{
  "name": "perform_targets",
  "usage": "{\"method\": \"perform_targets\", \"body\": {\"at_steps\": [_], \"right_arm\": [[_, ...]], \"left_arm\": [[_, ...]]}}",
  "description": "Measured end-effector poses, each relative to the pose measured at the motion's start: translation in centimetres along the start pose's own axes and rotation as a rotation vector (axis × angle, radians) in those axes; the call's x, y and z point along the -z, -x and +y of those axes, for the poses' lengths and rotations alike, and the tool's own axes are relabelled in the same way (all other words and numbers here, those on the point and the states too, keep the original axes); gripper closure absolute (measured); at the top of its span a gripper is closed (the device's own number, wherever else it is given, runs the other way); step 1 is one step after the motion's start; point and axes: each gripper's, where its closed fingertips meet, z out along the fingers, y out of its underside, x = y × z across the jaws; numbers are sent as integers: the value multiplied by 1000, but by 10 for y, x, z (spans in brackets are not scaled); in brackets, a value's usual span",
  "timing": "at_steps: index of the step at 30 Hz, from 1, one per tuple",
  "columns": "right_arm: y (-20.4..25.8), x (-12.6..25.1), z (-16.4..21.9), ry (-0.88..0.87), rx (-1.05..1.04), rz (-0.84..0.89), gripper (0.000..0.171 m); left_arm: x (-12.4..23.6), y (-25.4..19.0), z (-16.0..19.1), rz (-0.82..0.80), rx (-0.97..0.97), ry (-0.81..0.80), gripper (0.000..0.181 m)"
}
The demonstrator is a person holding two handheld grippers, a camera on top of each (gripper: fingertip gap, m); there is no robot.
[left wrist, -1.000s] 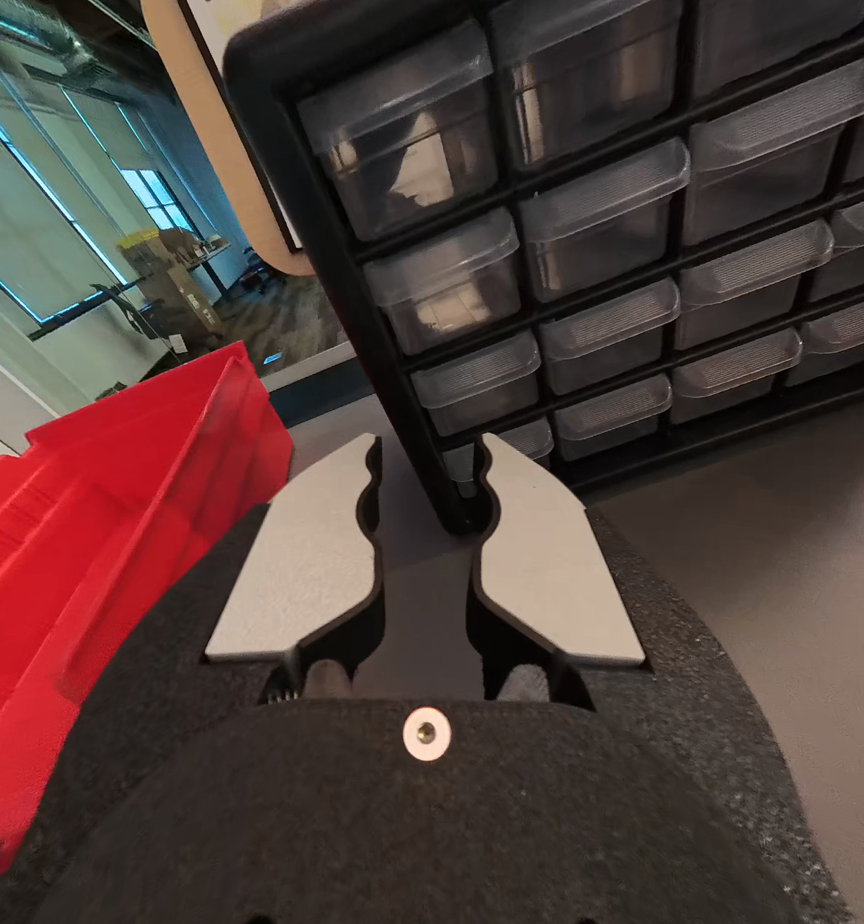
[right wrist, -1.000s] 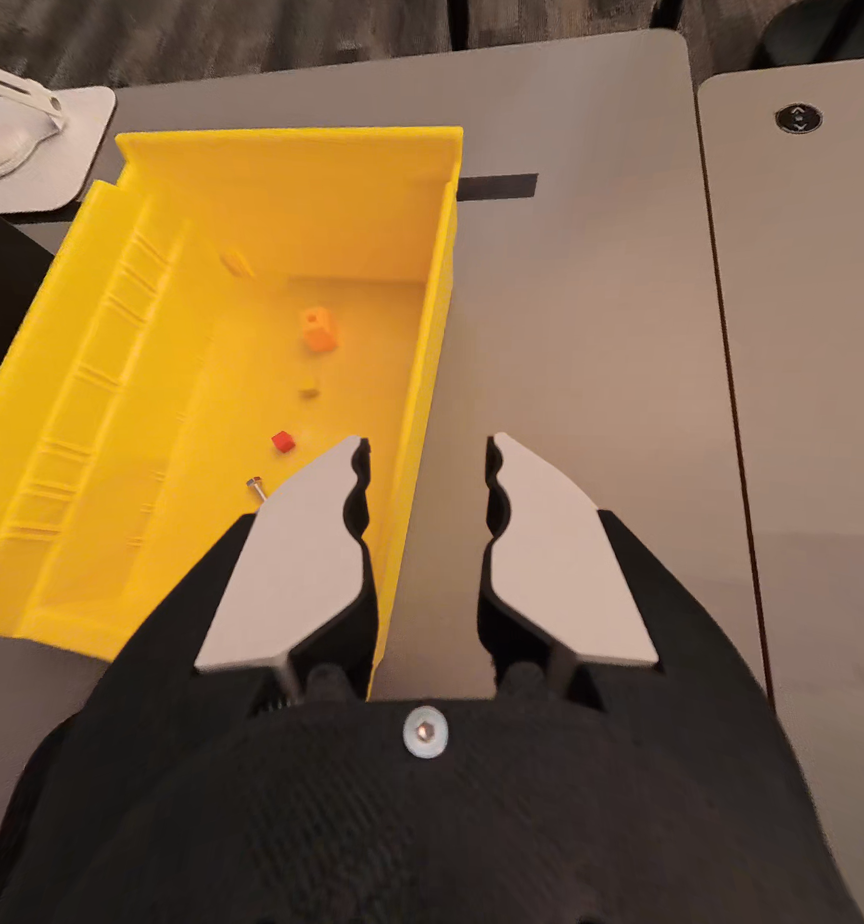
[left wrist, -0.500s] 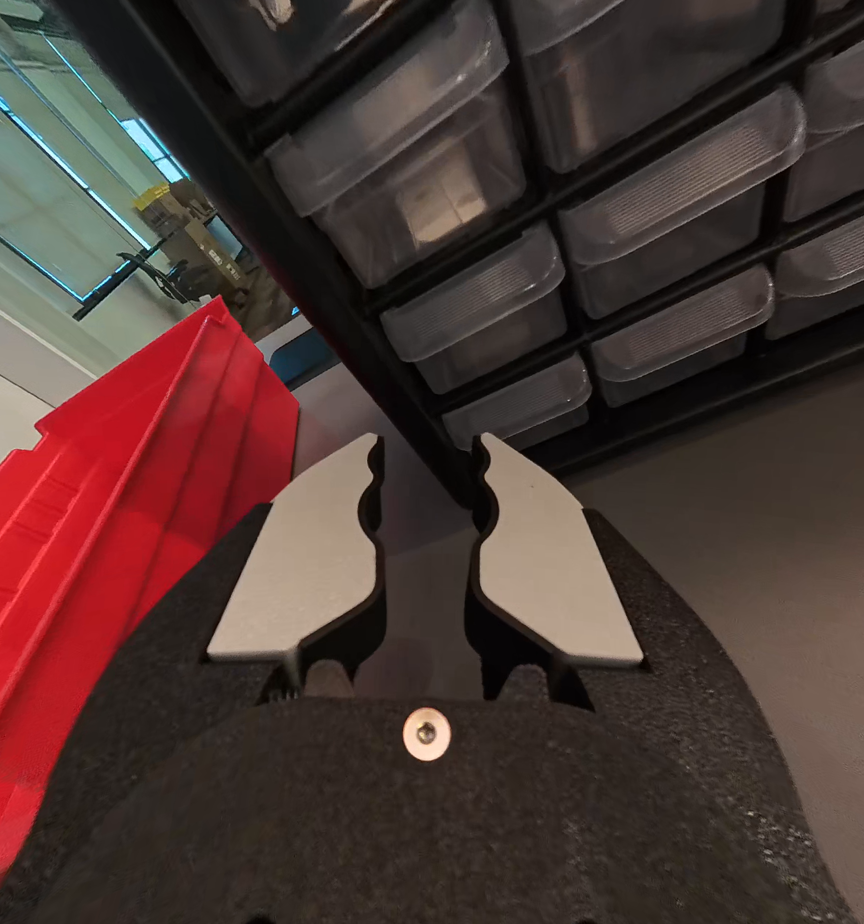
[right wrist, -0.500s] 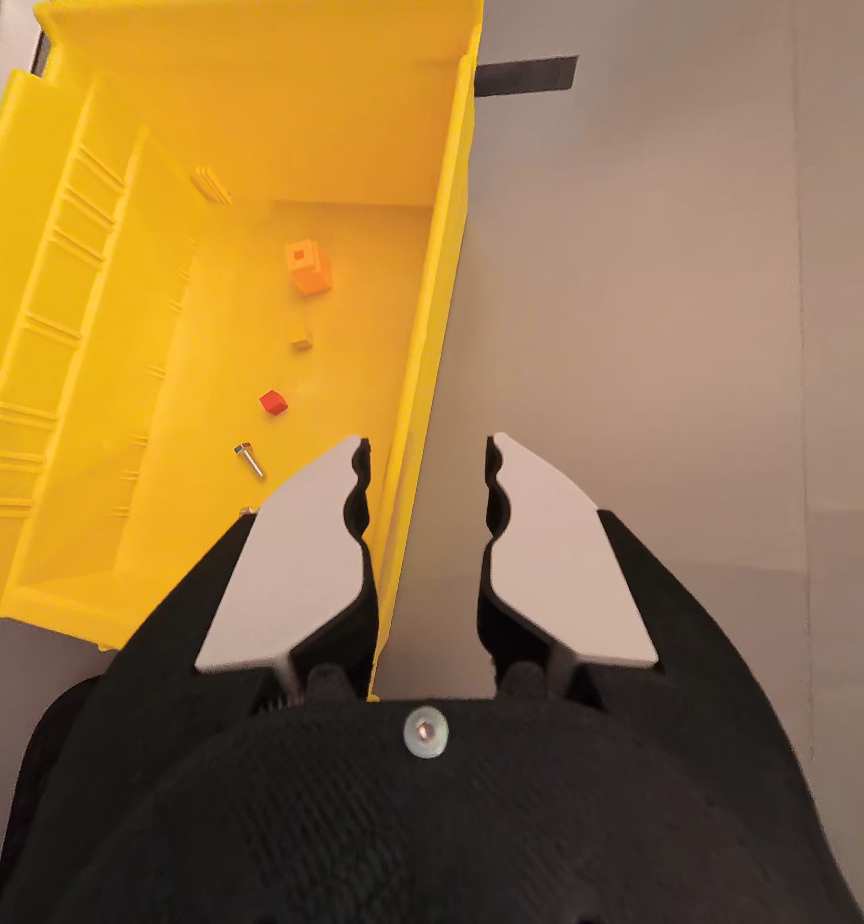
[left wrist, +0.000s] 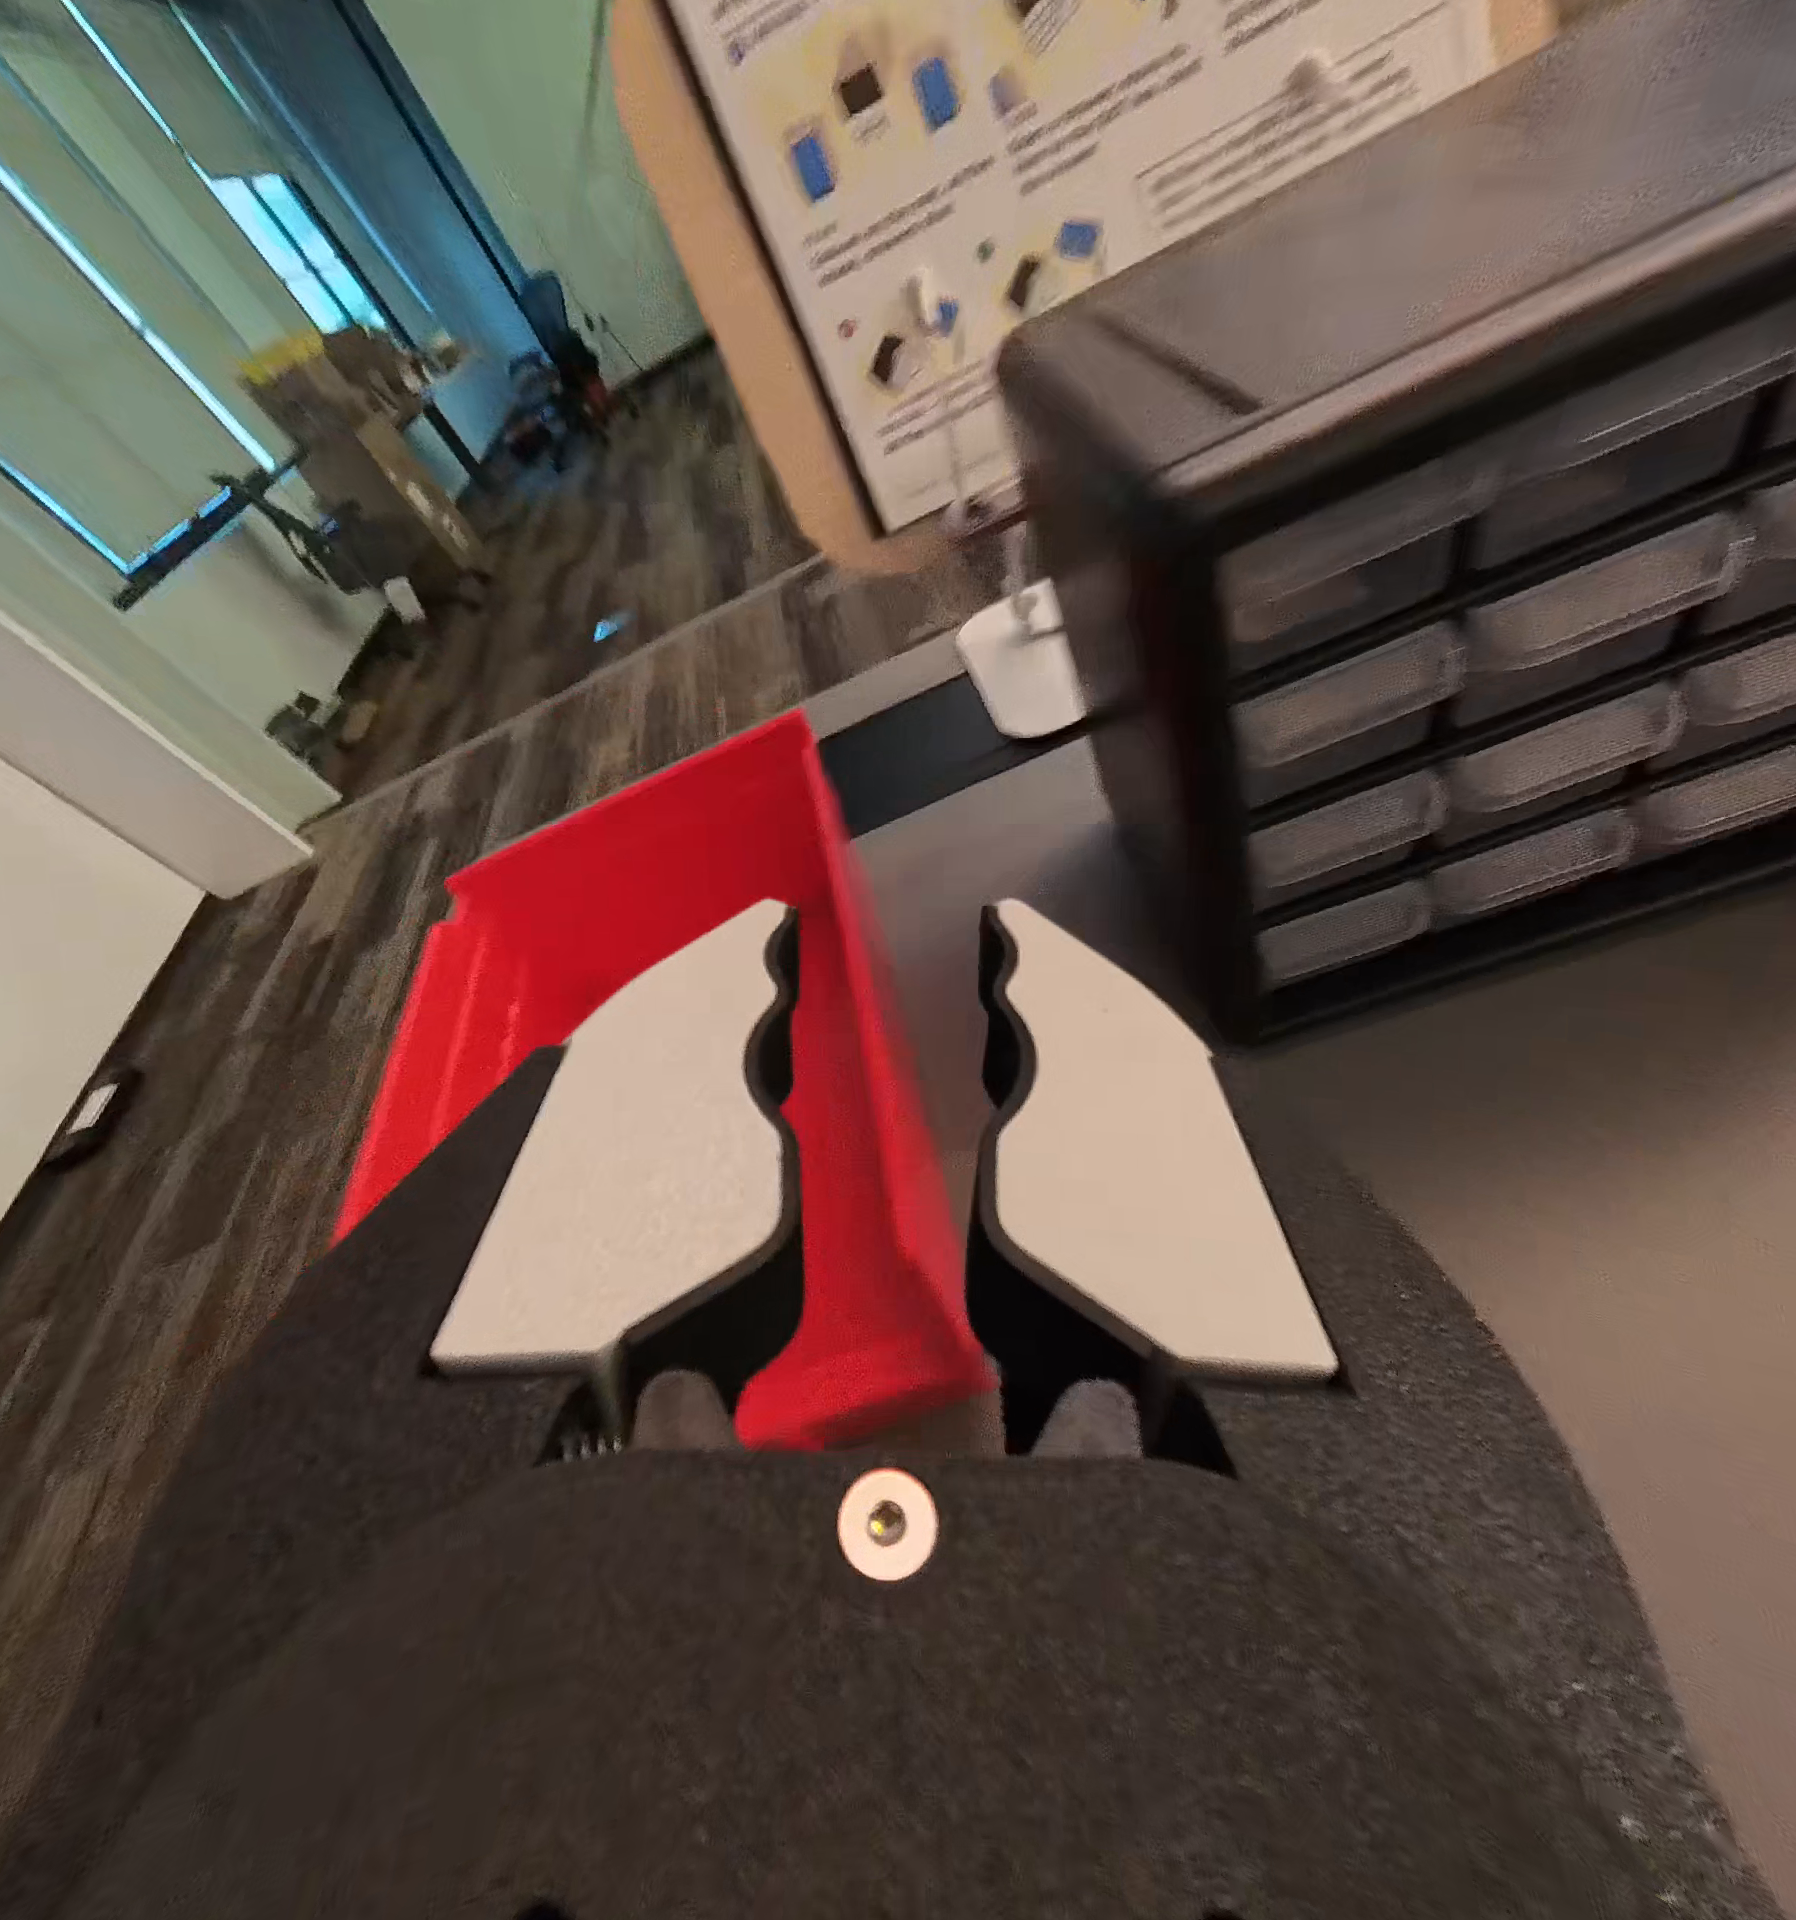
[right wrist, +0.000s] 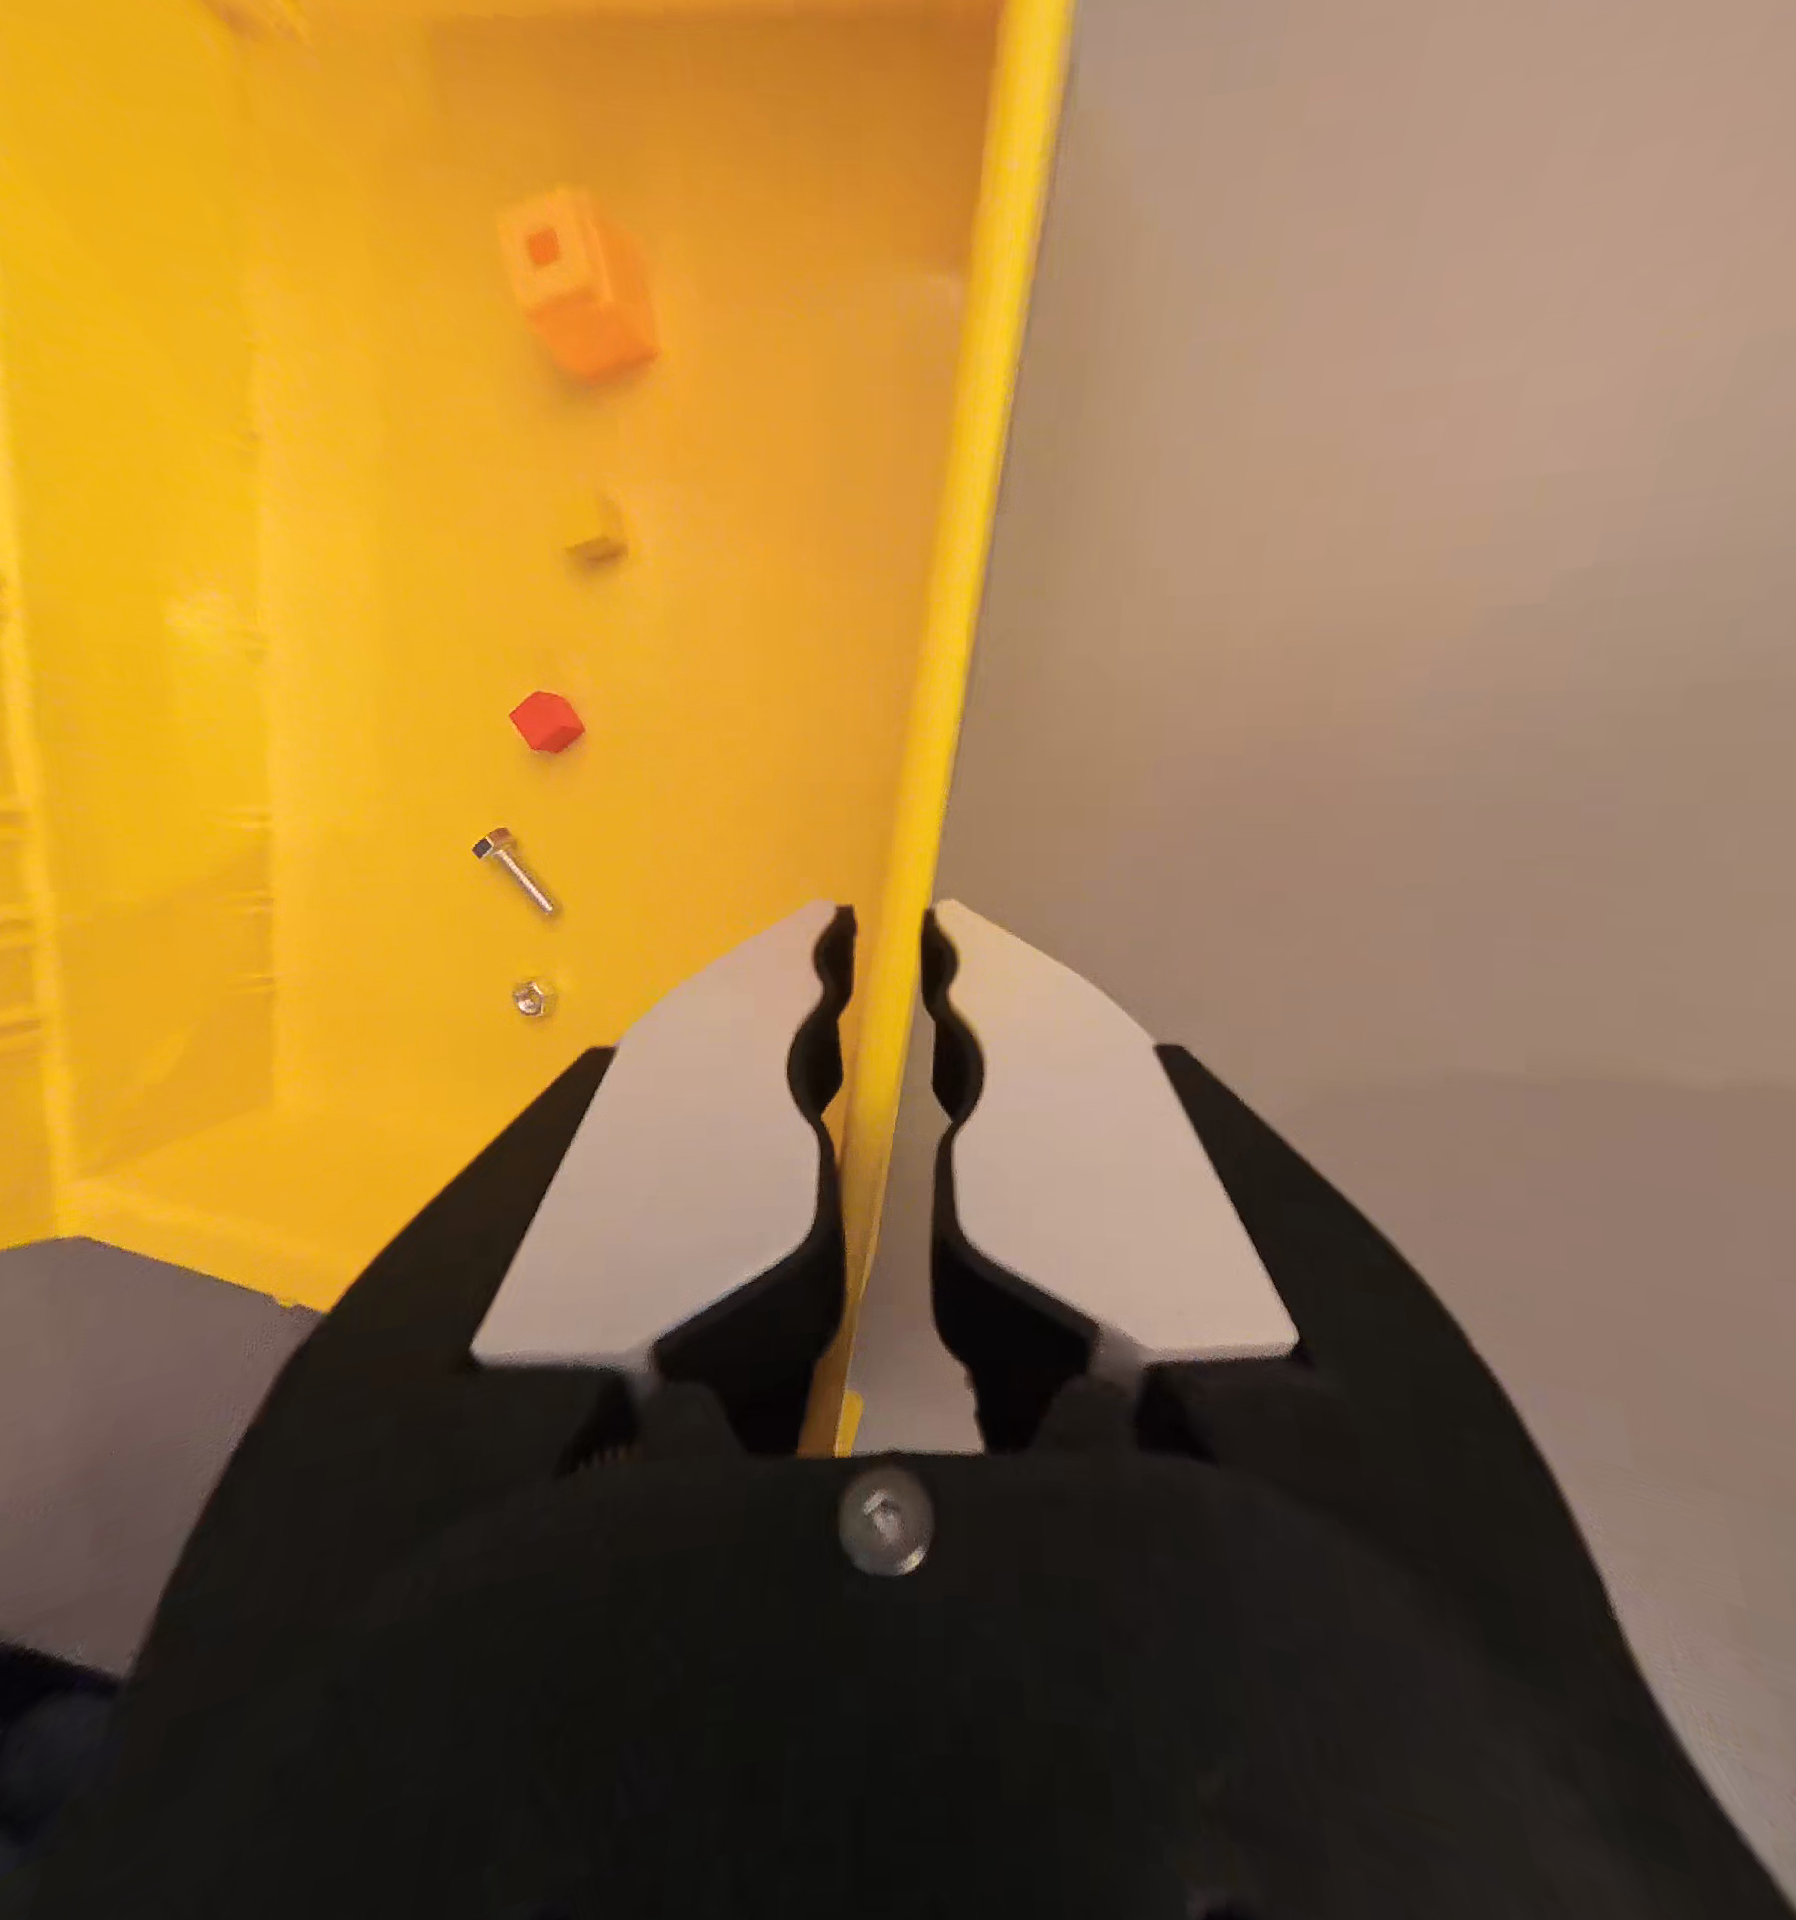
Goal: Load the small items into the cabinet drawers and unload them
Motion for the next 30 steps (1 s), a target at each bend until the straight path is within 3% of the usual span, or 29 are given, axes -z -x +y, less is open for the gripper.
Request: {"method": "perform_targets", "body": {"at_steps": [4,9,12,15,19,22,26,30], "right_arm": [[-1,-1,3,35,-36,5,160],[-1,3,16,84,-28,22,162],[-7,10,31,139,-7,82,163],[-7,14,40,155,-23,88,163],[-6,13,43,159,-71,117,164],[-6,12,46,194,-78,172,163],[-9,11,43,202,-113,225,158],[-14,8,44,240,-124,301,149]], "left_arm": [[-4,74,24,-85,33,140,148],[-27,143,79,-94,247,401,147],[-47,182,108,-181,236,508,151],[-58,207,139,-262,226,639,143],[-78,192,162,-124,352,624,143],[-81,173,169,38,447,640,123],[-75,172,169,88,464,634,129],[-70,170,192,103,412,752,132]]}}
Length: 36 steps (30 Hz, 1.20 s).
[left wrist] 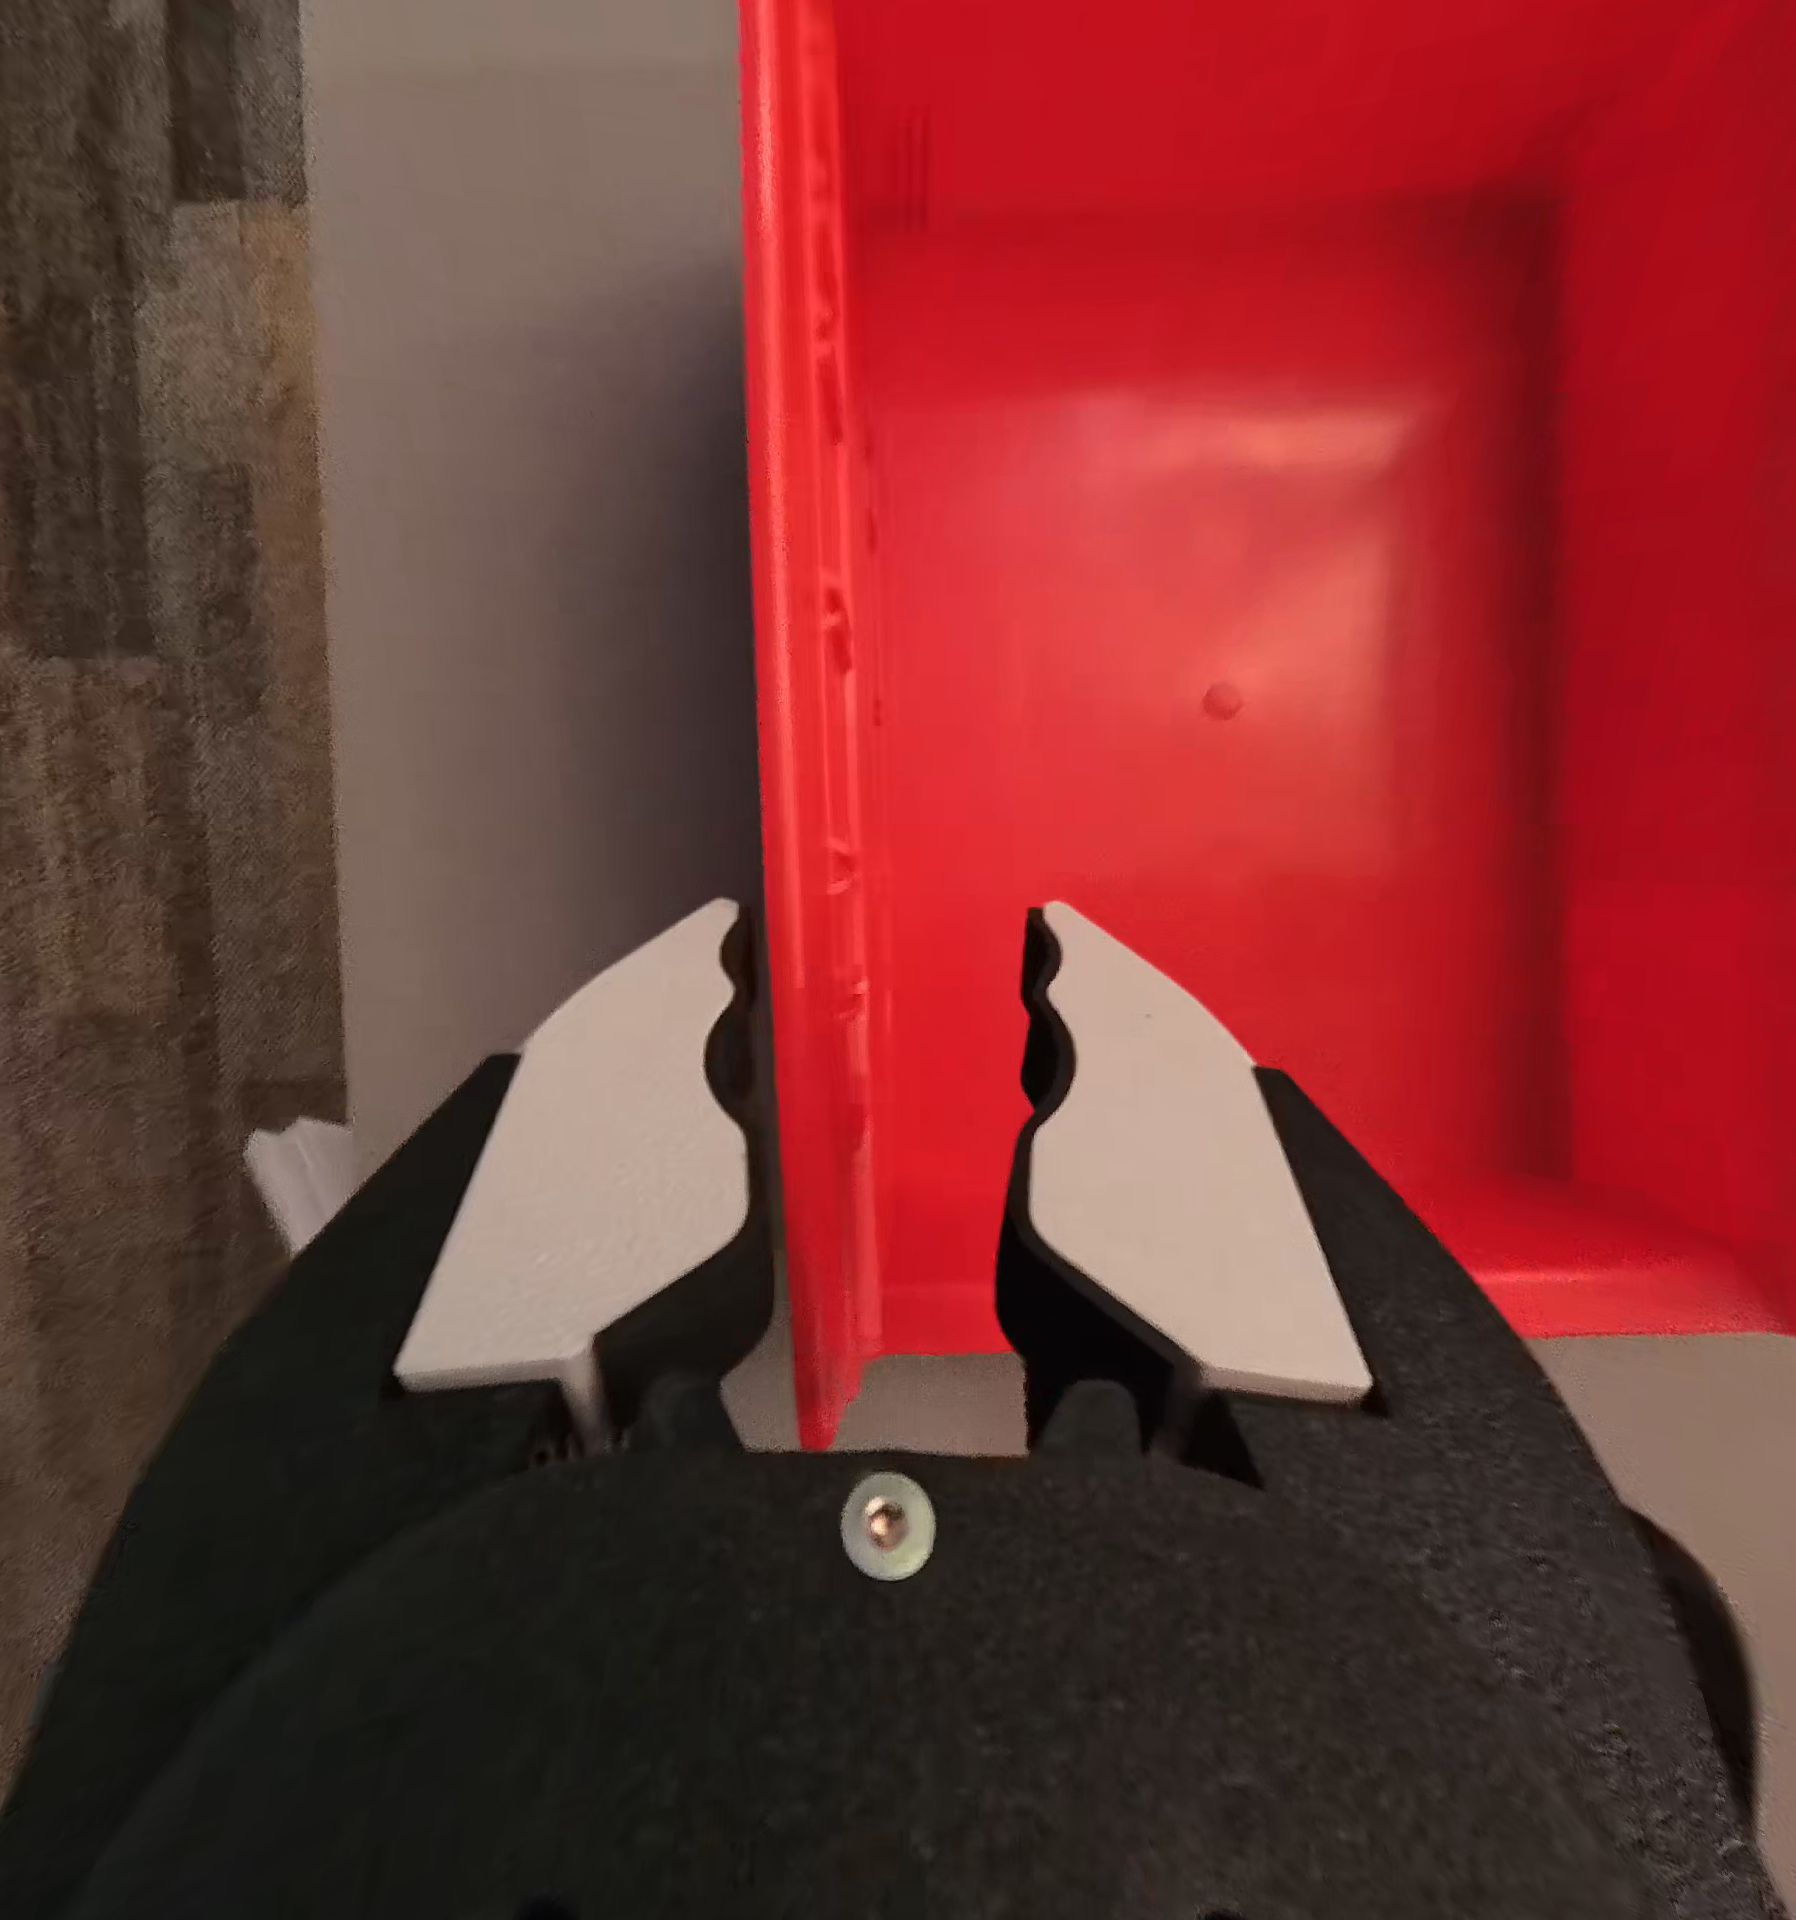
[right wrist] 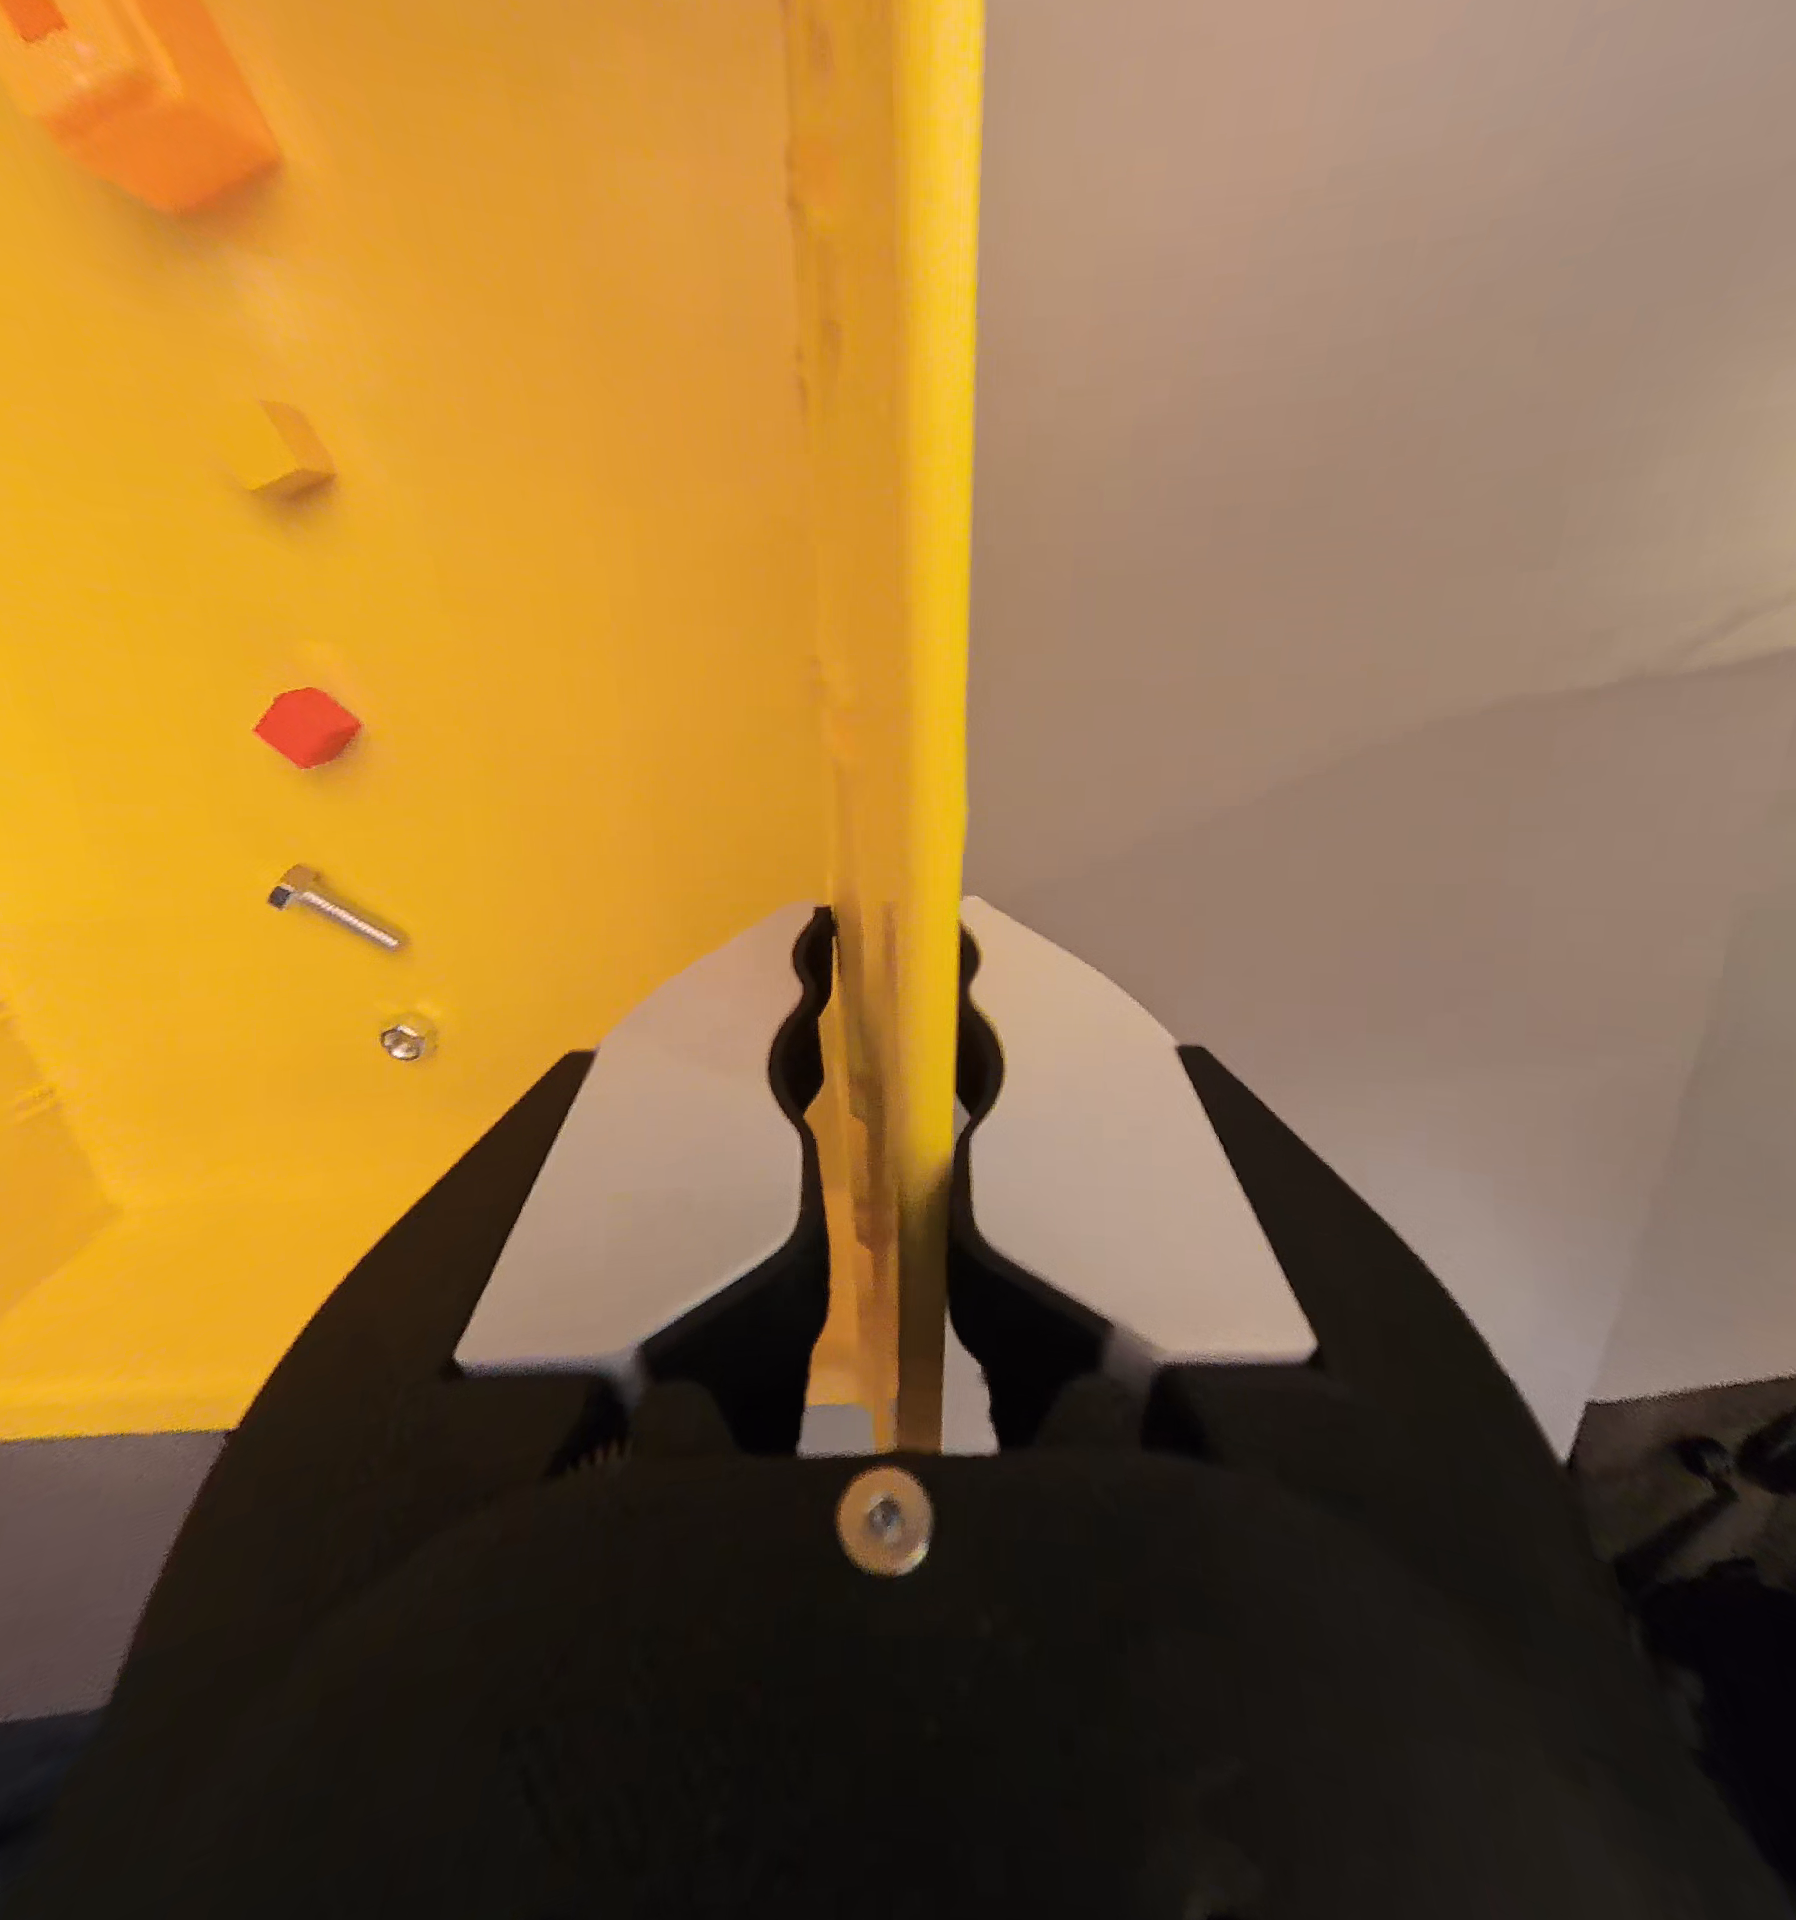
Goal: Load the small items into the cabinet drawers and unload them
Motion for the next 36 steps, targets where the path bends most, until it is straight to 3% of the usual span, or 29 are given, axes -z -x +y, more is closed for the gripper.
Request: {"method": "perform_targets", "body": {"at_steps": [3,5,7,10,17,23,31,36], "right_arm": [[1,-2,-3,31,-4,-1,149],[4,-3,-5,46,-38,-39,153],[9,-5,-6,60,-48,-117,161],[14,-5,-3,75,-52,-213,165],[16,-1,14,53,-18,-259,166],[11,26,29,6,1,-267,167],[3,72,97,68,102,-217,167],[28,86,158,160,225,-233,167]], "left_arm": [[-9,14,0,-72,-16,8,155],[-16,10,6,-25,8,36,166],[-24,10,20,-2,21,119,168],[-24,4,22,66,54,123,173],[-24,0,20,162,114,98,176],[-20,-3,23,197,142,92,177],[6,8,30,267,186,20,173],[17,18,34,233,194,-3,173]]}}
